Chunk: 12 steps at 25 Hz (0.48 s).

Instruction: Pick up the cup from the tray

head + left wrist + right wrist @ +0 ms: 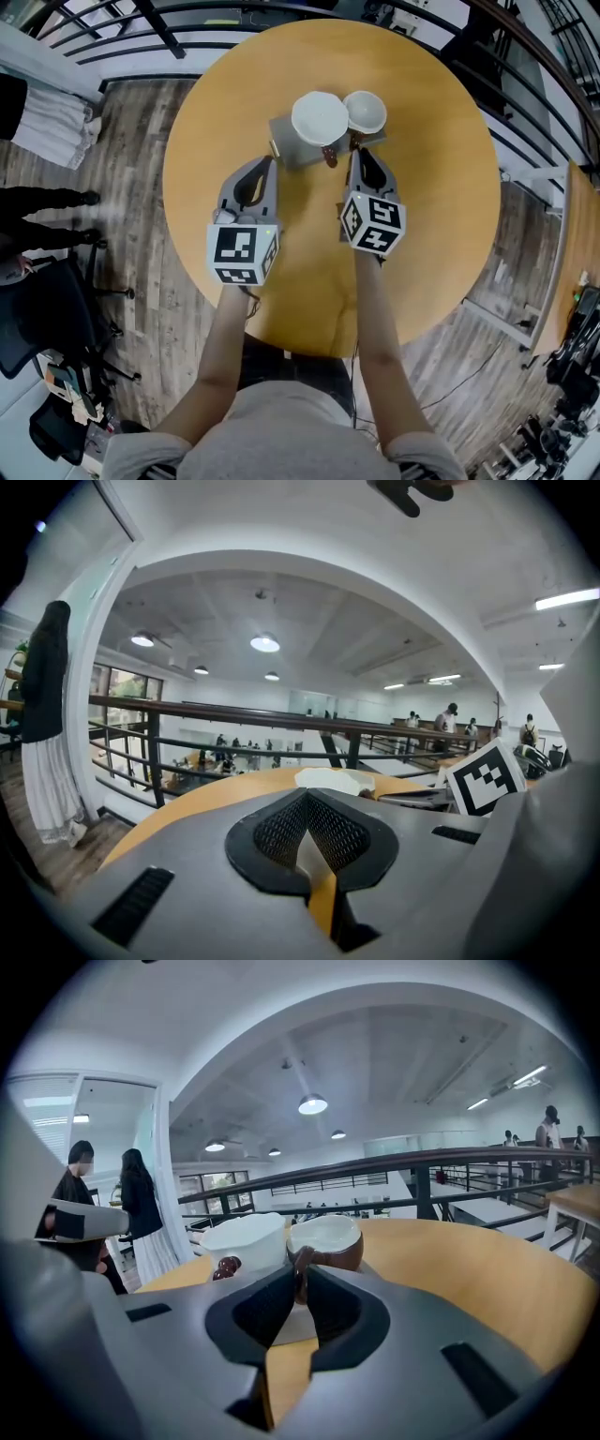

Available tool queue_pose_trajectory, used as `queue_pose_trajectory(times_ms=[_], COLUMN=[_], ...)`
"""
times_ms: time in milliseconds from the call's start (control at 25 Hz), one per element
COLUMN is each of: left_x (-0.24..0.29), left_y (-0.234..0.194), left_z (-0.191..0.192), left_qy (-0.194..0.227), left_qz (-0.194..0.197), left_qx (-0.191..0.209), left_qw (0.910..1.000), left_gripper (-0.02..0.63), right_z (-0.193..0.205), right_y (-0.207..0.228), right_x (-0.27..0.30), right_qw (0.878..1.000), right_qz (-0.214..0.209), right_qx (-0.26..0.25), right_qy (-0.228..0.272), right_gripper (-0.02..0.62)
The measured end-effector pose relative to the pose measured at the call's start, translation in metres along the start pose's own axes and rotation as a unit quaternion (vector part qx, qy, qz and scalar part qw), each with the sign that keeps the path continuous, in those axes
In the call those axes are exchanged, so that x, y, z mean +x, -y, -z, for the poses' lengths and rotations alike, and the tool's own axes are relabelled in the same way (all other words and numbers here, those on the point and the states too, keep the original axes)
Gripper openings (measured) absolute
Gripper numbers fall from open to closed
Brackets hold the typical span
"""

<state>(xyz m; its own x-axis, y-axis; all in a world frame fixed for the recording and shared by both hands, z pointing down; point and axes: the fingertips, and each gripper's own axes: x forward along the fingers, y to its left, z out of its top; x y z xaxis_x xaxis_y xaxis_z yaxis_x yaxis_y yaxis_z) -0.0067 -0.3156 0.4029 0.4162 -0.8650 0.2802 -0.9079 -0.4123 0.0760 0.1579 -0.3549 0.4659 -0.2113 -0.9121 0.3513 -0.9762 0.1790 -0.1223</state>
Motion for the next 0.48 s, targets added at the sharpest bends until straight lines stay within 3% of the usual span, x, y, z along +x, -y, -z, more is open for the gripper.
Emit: queue_pose_trajectory(times_ms=[360, 440, 480], left_x=[0.006, 0.006, 0.006], left_y=[-0.005, -0.008, -0.008], left_z=[0.007, 0.009, 0.010], left_qy=[-0.006, -0.009, -0.010], left_qz=[-0.005, -0.007, -0.008], left_qx=[-0.003, -0.004, -0.005], left_qw=[1.0000, 0.9999, 0.9999], left_gripper=[0.008, 0.008, 0.008], right_z=[-0.004, -0.004, -0.003], right_y=[-0.004, -0.006, -0.006], right_x=[0.006, 0.011, 0.014], right_qw=[1.000, 1.000, 1.000], right_qz=[-0.016, -0.018, -0.018], right_qx=[0.012, 0.018, 0.020], right_qy=[0.007, 0.001, -0.003], right_gripper=[0.017, 0.108, 0.117])
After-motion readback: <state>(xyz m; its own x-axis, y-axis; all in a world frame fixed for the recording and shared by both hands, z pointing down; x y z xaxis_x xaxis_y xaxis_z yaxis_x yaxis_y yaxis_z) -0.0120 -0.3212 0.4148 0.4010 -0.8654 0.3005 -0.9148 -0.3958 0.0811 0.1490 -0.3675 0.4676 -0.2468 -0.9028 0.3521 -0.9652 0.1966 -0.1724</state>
